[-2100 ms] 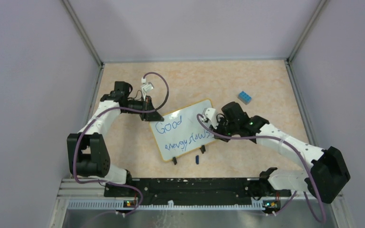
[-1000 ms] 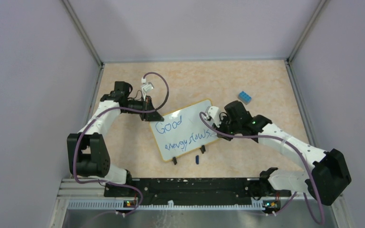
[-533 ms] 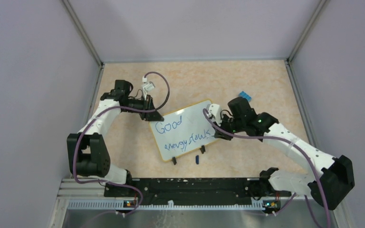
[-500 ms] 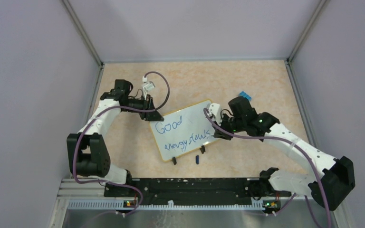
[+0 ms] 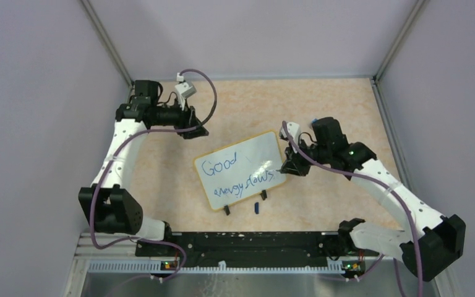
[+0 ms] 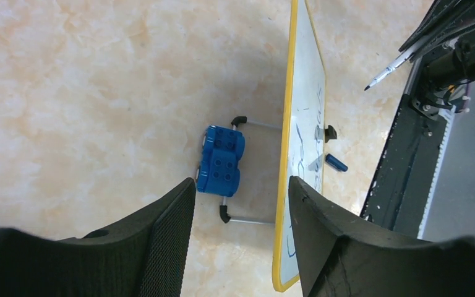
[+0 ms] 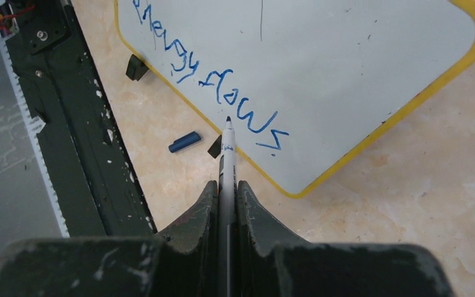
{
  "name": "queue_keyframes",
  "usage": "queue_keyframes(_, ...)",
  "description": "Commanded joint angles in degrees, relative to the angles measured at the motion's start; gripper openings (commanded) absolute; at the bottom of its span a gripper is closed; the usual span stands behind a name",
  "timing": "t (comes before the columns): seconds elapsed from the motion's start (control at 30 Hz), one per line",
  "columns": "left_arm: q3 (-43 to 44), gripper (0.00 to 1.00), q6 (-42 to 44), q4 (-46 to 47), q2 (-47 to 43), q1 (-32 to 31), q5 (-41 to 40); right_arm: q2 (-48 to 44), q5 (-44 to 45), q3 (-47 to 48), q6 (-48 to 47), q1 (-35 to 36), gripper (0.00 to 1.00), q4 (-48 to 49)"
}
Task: Write a sentence on the whiteboard
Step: Write a sentence on the whiteboard, then pick up the pen cap from the center of the board.
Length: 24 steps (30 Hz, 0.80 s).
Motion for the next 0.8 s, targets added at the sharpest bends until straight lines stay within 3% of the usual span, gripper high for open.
queue_keyframes(0.0,4.2,0.64,6.6,-3.2,-3.3,-0.4,0.0,-1.4,-5.7,4.5,2.2,-3.2,0.0,1.4)
queue_keyframes(0.2,7.9,0.64,18.2,-11.9,-1.2,-10.5,-5.1,0.2,-11.6,7.1,6.0,-9.0,0.0,2.5)
queue_keyframes(0.4,6.4,0.64,20.1,-11.7,0.9,-26.5,-14.2,3.2,-21.2,9.1,14.1,-21.6,0.0,7.4)
queue_keyframes(0.57,9.1,0.63,26.8,-15.0,6.0,-38.1,-21.1,4.7,-18.8,8.6,16.3,-26.0,0.0,10.1)
queue_keyframes(0.77,5.5,0.63,35.0,-15.1,10.5,-53.4,-28.4,5.7,-16.1,3.8,19.3,-29.2,0.0,15.6)
